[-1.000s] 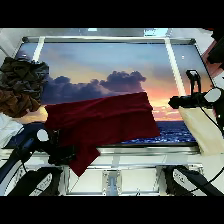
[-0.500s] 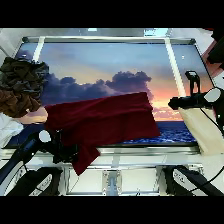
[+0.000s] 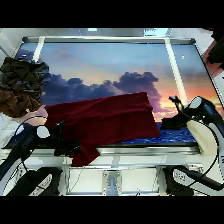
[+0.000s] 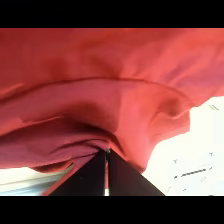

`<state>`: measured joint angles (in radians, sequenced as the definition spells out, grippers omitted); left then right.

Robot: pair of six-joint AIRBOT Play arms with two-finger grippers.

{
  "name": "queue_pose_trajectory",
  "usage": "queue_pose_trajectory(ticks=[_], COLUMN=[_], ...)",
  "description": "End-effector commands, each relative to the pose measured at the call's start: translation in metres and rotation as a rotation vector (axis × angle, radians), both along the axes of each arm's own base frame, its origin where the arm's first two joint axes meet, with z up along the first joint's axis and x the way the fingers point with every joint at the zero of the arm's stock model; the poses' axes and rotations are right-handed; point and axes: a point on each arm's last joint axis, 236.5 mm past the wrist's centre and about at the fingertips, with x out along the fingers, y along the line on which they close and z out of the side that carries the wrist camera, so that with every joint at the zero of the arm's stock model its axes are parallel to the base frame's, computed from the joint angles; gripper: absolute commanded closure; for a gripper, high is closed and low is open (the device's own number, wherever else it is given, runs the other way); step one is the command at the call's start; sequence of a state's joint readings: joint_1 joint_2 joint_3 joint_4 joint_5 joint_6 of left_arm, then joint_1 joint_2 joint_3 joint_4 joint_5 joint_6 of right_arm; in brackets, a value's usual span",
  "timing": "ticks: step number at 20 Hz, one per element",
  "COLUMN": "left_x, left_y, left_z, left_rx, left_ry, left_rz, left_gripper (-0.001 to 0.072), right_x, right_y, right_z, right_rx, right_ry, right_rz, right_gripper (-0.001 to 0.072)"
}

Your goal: Fold the shirts.

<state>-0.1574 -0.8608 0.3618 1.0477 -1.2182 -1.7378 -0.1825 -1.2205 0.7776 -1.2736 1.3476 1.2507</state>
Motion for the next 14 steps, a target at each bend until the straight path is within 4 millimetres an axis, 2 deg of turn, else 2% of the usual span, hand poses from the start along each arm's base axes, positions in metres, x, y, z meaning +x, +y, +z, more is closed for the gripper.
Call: queue_pose_trajectory(ticks=[1,5,10,14], left_x=[0.008,0.008,0.008,0.008], left_y=[-0.001,-0.001,-0.001,-0.001], left_z=[0.004,0.004,0.004,0.004], left_rx=[-0.005,-0.006,-0.007,-0.007], left_ry=[-0.034,-0.037,-0.040,-0.040], left_rz=[-0.014,-0.021,-0.026,-0.026], left_gripper=[0.0697,0.0697,0.0697,0.0697], right_x=[-0.026,-0.023,0.010,0.006], right_y=[0.022,0.029,0.021,0.022], right_z=[-0.013,-0.022,-0.032,-0.041], right_rx=[0.094,0.113,0.072,0.071], right_ry=[0.101,0.073,-0.048,0.000], right_rz=[-0.011,-0.053,-0.137,-0.157], right_gripper=[0.0328,0.0328,0.0330,0.0341])
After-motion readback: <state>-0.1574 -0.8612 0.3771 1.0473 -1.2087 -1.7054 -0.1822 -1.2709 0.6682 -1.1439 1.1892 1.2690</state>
